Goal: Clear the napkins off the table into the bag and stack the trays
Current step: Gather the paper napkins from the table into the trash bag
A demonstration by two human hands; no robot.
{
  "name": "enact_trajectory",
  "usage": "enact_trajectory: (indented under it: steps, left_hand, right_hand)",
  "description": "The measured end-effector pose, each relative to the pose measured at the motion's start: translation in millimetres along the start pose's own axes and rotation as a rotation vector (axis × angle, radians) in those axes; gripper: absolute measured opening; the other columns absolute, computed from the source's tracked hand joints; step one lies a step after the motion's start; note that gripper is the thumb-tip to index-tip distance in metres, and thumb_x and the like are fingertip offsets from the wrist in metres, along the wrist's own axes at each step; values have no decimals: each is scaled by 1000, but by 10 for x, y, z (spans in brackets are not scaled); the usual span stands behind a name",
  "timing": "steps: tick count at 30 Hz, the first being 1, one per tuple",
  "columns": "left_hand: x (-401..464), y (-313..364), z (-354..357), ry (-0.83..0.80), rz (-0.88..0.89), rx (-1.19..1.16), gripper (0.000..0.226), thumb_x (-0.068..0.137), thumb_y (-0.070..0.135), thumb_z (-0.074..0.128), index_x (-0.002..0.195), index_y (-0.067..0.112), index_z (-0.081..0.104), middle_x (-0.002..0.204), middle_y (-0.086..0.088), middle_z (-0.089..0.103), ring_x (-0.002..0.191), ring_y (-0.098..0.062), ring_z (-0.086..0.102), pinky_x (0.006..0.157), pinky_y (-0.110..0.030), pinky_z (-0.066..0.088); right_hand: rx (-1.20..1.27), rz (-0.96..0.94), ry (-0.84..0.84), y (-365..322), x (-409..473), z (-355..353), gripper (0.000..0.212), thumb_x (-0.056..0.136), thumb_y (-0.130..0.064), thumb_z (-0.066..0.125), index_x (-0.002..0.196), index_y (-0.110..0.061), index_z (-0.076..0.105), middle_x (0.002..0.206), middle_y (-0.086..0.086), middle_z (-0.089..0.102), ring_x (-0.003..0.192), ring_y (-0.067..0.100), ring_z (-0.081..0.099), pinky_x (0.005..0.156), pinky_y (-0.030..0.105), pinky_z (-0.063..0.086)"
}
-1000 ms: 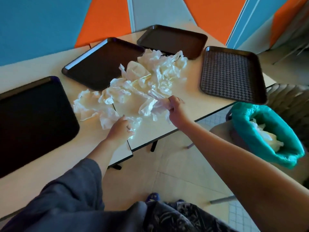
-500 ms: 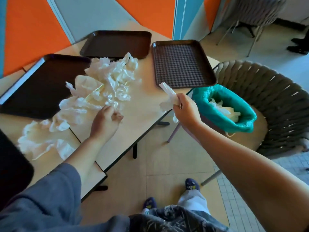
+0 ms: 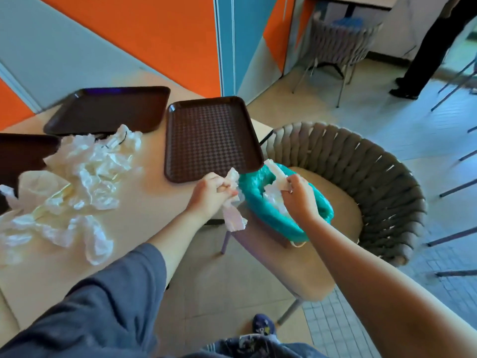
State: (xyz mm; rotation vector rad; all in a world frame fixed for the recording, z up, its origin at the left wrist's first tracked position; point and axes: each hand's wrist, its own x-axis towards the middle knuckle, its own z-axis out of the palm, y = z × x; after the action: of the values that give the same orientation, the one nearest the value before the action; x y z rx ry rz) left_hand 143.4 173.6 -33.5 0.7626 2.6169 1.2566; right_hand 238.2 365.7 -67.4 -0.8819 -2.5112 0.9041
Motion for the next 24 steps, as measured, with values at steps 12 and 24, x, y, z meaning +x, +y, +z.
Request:
enact_trajectory:
  steps: [12,24]
  left_hand:
    - [873,661,1146,100,-304,-344,45,69,13,80,101,29,52,91,14,57,84,-4,58,67,-13,46]
    - [899,543,1875,-294,-184,223,45,82,-5,53,125,8,54,130,-15,47,118,-28,47,102,-29,34]
  right_hand:
    - [-144,238,-398,1050,426,-214,42,80,-2,49,122,-4,53,124,18,55,117,32,49,95,31,40]
    - [-161,236,-427,1396,371,-423,50,76,8,40,121,-8,57,123,18,54,114,34,50,90,31,43]
